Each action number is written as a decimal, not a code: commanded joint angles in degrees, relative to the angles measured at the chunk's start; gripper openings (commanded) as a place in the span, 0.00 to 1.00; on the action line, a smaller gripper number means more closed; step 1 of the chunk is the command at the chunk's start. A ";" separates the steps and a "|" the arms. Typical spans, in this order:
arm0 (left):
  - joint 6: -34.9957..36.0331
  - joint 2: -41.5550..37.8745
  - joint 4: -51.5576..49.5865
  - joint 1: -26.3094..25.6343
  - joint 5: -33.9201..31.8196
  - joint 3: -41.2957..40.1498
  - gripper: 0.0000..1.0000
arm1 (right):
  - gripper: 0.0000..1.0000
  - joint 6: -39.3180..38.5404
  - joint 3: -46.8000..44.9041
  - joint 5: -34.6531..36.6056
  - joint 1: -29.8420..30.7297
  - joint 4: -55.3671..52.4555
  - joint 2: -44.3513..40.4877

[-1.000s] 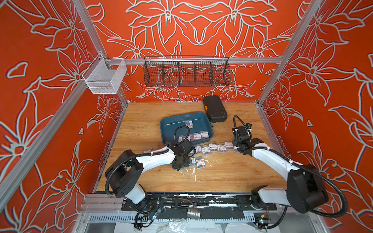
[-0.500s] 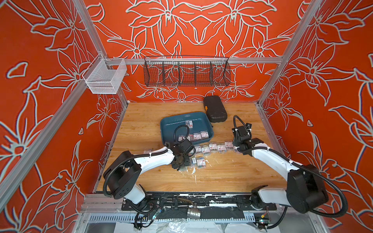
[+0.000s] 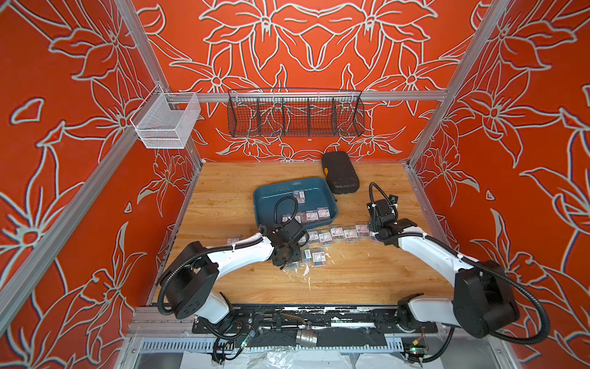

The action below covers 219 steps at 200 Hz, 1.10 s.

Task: Take the paper clips out of the storage box
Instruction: Place the boxed paper clips at the center of the board, then pick up the boxed paper clips from the storage box.

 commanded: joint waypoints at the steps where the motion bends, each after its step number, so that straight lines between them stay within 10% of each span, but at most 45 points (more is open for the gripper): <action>1: -0.79 0.35 0.22 -0.19 -0.12 -0.33 0.53 | 0.78 0.12 -0.59 -0.08 0.02 0.24 -0.65; 109: 8.81 -16.66 -23.20 0.14 -29.13 21.87 0.83 | 0.79 0.19 -0.29 0.05 0.11 0.40 -0.34; 130: 2.52 -24.38 -22.89 0.15 -37.48 17.25 0.89 | 0.80 -0.34 0.03 -0.31 0.34 0.41 0.20; 168: 11.16 -40.65 -0.52 0.15 -41.96 -4.23 0.98 | 0.77 -3.67 0.58 -7.47 0.44 2.98 -0.45; 219: 12.48 -36.71 2.61 0.41 -45.37 -6.09 0.99 | 0.79 -2.76 7.07 -14.04 9.24 5.90 -2.53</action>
